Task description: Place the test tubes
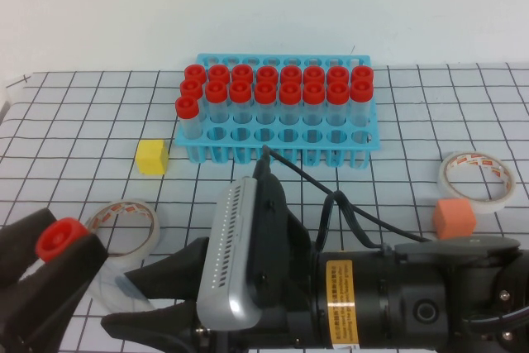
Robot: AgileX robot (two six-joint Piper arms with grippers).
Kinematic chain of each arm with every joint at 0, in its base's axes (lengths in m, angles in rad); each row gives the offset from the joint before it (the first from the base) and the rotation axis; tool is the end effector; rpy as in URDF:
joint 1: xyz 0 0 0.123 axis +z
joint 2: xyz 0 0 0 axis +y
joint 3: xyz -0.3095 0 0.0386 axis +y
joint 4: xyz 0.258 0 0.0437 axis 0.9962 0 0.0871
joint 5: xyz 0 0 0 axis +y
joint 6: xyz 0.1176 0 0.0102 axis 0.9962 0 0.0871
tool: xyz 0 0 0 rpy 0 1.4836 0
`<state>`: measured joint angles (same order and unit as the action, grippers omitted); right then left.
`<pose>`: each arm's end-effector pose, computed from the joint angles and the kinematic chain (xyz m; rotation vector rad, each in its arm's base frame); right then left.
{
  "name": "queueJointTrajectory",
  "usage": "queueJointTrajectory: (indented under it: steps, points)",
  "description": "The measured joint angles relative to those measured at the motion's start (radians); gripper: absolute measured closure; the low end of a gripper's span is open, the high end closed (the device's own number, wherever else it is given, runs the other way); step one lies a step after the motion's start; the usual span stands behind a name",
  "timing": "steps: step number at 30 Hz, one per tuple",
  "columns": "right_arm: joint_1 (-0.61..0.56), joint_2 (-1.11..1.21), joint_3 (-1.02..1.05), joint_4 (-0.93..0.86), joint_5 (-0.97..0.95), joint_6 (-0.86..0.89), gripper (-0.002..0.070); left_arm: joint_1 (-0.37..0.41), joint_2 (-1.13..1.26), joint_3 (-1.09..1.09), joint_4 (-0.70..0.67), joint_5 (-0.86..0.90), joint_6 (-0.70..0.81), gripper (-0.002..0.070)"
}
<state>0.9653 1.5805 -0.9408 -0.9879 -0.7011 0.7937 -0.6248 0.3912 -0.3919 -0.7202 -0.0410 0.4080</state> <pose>0.1603 0.3432 0.3014 -1.2565 1.2972 1.1359 0.0860 -0.0581 0.3345 0.2106 1.4807 -0.7423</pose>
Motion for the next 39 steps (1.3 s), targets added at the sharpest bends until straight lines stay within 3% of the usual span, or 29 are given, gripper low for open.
queueJointTrajectory:
  steps: [4, 21, 23, 27, 30, 32, 35, 39]
  points:
    - [0.000, 0.000, 0.000, 0.000, 0.005, 0.005, 0.0442, -0.001, 0.000, 0.000, -0.004, 0.007, -0.001, 0.0402]
    - [0.000, 0.000, 0.000, -0.001, 0.008, 0.006, 0.0435, -0.001, 0.000, 0.000, -0.008, 0.013, -0.021, 0.0401]
    - [0.000, 0.000, 0.000, -0.004, 0.008, 0.008, 0.0374, -0.001, 0.000, 0.000, -0.008, 0.013, -0.021, 0.0401]
    - [-0.002, -0.007, 0.000, -0.062, 0.027, 0.010, 0.0164, -0.001, 0.000, 0.000, -0.004, 0.013, 0.006, 0.0402]
    - [-0.007, -0.045, 0.000, -0.166, 0.122, 0.042, 0.0126, -0.001, 0.000, 0.000, 0.000, -0.003, 0.056, 0.0402]
    - [-0.011, -0.094, 0.000, -0.276, 0.221, 0.103, 0.0135, -0.001, 0.000, 0.000, 0.000, -0.029, 0.083, 0.0402]
    - [-0.013, -0.171, 0.000, -0.539, 0.326, 0.301, 0.0209, -0.001, 0.015, 0.000, 0.002, -0.090, 0.113, 0.0402]
    - [-0.020, -0.269, 0.016, -0.720, 0.339, 0.506, 0.0463, -0.001, 0.075, 0.000, 0.002, -0.154, 0.130, 0.0402]
